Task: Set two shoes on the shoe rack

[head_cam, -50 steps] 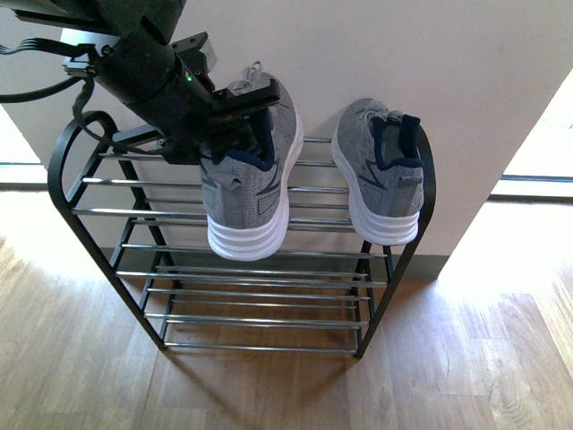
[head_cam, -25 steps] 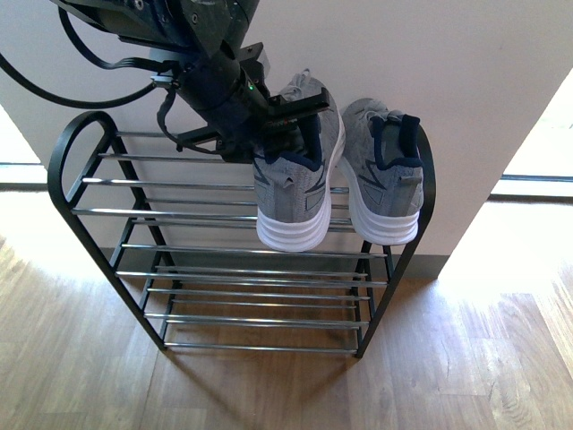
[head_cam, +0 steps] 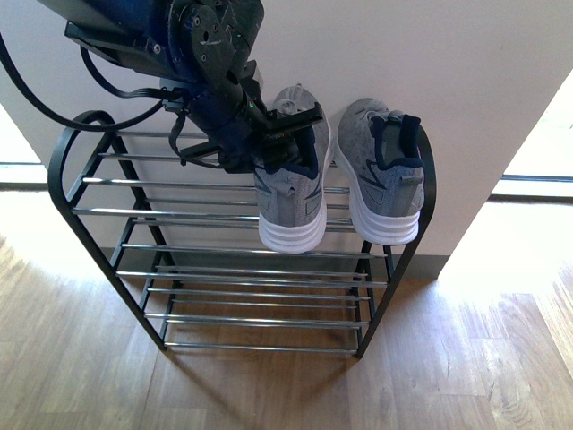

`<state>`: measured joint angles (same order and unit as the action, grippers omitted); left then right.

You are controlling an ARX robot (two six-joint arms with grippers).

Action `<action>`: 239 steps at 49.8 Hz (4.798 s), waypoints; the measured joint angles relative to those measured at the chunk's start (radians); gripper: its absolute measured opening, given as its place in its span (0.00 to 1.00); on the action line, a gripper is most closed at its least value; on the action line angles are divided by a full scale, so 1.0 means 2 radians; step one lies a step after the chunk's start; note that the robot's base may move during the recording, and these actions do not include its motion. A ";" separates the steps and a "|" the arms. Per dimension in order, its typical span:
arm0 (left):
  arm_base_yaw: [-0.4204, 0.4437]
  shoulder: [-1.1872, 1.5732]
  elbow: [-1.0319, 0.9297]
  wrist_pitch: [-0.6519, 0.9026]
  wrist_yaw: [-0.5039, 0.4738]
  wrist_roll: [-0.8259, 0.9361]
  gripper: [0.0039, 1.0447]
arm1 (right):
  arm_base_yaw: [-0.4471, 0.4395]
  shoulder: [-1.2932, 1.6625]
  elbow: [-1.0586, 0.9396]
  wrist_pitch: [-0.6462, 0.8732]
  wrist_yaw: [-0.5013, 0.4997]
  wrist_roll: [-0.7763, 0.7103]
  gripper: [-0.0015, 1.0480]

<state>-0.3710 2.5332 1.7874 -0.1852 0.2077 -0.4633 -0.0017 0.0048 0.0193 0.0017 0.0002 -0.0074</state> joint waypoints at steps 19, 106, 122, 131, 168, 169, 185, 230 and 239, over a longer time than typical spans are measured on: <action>-0.004 0.010 0.001 0.033 -0.012 -0.019 0.23 | 0.000 0.000 0.000 0.000 0.000 0.000 0.91; 0.183 -0.978 -0.842 0.327 -0.104 0.226 0.01 | 0.000 0.000 0.000 0.000 0.000 0.000 0.91; 0.184 -1.050 -0.867 0.282 -0.104 0.226 0.01 | 0.000 0.000 0.000 0.000 0.000 0.000 0.91; 0.184 -1.081 -0.887 0.274 -0.104 0.226 0.01 | 0.000 0.000 0.000 0.000 0.000 0.000 0.91; 0.184 -1.257 -0.887 0.096 -0.104 0.227 0.01 | 0.000 0.000 0.000 0.000 0.000 0.000 0.91; 0.184 -1.257 -0.887 0.096 -0.104 0.226 0.01 | 0.000 0.000 0.000 0.000 0.000 0.000 0.91; 0.184 -1.258 -0.887 0.093 -0.104 0.226 0.21 | 0.000 0.000 0.000 0.000 0.000 0.000 0.91; 0.184 -1.259 -0.887 0.092 -0.104 0.228 0.91 | 0.000 0.000 0.000 0.000 0.000 0.000 0.91; 0.184 -1.259 -0.887 0.092 -0.104 0.228 0.91 | 0.000 0.000 0.000 0.000 0.000 0.000 0.91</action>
<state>-0.0025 0.0158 0.0139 -0.0006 0.0002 -0.0071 -0.0017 0.0048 0.0193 0.0013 -0.0002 -0.0067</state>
